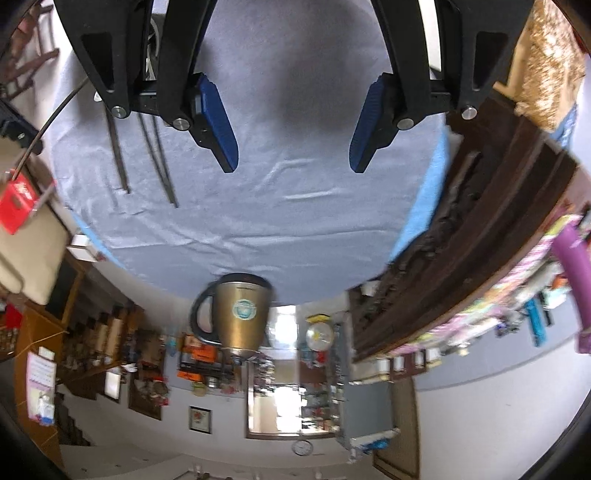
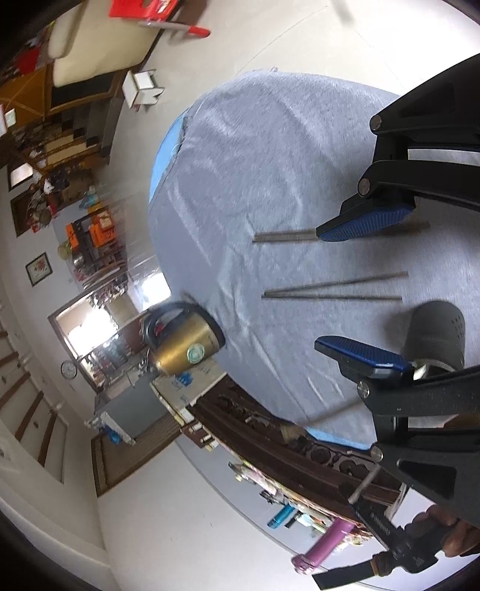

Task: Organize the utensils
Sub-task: 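Move both tools down toward the loose dark chopsticks on the cloth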

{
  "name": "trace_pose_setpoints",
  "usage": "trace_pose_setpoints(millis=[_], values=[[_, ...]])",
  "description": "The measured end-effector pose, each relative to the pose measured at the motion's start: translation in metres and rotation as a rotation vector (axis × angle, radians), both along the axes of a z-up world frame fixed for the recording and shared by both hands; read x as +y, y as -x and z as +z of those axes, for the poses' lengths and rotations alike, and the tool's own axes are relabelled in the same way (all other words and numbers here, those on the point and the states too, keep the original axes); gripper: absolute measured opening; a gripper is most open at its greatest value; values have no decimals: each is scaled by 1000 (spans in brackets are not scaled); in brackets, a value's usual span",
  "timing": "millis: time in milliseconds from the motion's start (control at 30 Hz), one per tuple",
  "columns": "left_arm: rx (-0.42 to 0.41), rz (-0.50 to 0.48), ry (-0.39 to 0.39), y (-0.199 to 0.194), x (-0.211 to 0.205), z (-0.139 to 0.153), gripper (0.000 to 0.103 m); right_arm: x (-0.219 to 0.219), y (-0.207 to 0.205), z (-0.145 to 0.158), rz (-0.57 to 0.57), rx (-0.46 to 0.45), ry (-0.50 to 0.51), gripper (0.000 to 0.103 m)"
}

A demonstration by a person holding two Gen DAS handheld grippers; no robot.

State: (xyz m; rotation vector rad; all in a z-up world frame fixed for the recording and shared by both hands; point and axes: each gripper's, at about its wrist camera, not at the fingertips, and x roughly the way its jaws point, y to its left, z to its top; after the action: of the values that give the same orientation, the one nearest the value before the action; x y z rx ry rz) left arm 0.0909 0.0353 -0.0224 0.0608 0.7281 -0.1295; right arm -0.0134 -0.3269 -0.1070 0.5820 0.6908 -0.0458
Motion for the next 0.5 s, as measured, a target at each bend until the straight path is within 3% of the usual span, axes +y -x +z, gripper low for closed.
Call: trace_pose_setpoints(millis=[100, 267, 400, 500], values=[[33, -67, 11, -31, -9, -7, 64, -12, -9, -11, 6, 22, -9, 43], [148, -152, 80, -73, -27, -18, 64, -24, -40, -32, 72, 64, -31, 42], [165, -198, 138, -78, -34, -19, 64, -21, -92, -51, 206, 122, -45, 42], [170, -203, 137, -82, -34, -23, 64, -10, -135, -66, 275, 172, -16, 42]])
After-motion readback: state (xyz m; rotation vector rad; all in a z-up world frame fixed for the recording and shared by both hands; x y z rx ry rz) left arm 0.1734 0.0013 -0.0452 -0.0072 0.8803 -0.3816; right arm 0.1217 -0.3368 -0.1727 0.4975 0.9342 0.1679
